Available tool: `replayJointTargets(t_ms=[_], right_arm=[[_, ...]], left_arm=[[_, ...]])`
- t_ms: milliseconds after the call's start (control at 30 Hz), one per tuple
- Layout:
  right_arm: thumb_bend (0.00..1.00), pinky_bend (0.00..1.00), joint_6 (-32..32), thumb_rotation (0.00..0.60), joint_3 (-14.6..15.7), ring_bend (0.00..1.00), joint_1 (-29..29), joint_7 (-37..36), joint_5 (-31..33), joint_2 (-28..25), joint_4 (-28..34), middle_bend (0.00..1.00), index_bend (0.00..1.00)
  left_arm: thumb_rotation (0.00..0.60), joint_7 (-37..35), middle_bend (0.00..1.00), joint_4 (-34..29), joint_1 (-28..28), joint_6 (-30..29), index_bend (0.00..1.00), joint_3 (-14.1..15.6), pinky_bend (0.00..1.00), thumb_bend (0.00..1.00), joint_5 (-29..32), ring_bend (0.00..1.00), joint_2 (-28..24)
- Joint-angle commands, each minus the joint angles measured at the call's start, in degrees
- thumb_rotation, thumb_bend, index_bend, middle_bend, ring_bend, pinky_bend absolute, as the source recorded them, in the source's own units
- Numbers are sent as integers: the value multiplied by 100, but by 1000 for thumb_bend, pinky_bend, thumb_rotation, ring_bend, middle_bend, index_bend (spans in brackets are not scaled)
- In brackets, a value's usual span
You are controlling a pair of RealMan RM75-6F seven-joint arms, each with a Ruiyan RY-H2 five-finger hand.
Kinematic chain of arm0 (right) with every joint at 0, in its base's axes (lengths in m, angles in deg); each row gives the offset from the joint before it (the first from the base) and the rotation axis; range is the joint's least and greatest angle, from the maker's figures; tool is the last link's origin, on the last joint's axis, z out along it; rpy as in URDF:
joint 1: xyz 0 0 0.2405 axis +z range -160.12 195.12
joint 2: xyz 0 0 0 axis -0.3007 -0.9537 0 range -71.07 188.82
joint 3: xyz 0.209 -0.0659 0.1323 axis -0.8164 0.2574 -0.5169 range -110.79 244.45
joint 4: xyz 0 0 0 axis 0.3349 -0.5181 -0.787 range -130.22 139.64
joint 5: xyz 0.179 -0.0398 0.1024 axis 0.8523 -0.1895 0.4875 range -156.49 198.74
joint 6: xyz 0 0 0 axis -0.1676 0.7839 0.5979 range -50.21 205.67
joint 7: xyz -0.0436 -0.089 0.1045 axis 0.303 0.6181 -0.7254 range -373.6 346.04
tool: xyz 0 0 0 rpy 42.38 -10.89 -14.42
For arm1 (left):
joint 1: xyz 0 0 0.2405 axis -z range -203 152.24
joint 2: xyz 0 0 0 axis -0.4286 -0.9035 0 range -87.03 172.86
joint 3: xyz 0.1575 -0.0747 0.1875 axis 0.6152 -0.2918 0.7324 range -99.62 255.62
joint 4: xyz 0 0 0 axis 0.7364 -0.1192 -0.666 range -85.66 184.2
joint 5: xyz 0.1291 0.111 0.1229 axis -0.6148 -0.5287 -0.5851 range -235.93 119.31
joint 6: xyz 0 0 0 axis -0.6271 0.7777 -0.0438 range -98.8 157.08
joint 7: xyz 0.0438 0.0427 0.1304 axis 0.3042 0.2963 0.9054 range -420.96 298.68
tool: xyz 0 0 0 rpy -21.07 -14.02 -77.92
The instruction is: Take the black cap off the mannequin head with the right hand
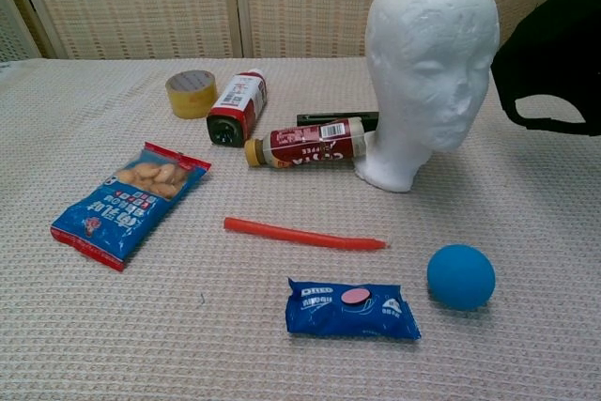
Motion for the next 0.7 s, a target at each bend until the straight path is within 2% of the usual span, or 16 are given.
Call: replayJointTargets(t_ms=[33,200,300,367,400,433,467,500,533,567,600,700], right_arm=[[479,996,26,600,204,990,-67,-94,-180,236,-200,752,853],[480,996,-118,600,367,970,7,129,-309,691,-697,752,849],[478,996,-304,600,385,885,75,247,-234,960,-905,739,787],[445,995,-539,600,413,764,112,451,-108,1071,-965,681,656],[387,970,-668,600,437,663,115,575,-32,1087,-952,605,525],[343,931,-811,600,470,595,113,680,50,1071,-886,545,434],[248,807,-972,600,498,460,103,771,160,1021,-764,417,254],[164,659,-1168,600,521,338,85,878,321,916,-545,300,121],[99,534,-1267,600,537,244,76,921,394,818,-375,210,48],[42,412,-1348,600,551,148,58,964,472,714,-218,120,4],[11,325,-1431,598,568,79,22,1003,576,566,1,56,0],[0,224,-1483,553,635,2,-123,985,743,180,519,0,0]], left_arm=[[600,17,117,-13,8,-5,74,7,246,185,-29,105,2],[600,24,116,9,15,19,74,9,246,184,-1,105,27],[600,17,113,21,22,29,73,10,246,184,1,104,43],[600,13,112,35,23,30,74,12,246,184,2,104,53],[600,8,112,44,20,31,73,15,246,184,6,104,56],[600,3,112,55,17,36,73,19,246,184,17,104,57],[600,-2,112,64,14,42,73,21,246,184,30,103,57],[600,-12,112,75,10,50,73,24,246,183,43,103,56],[600,-20,112,84,8,52,73,25,246,183,52,103,56],[600,-25,111,94,8,54,73,25,246,183,57,102,58],[600,-32,110,102,9,62,72,27,246,184,60,102,61],[600,-57,109,118,14,73,71,38,246,184,45,101,74]])
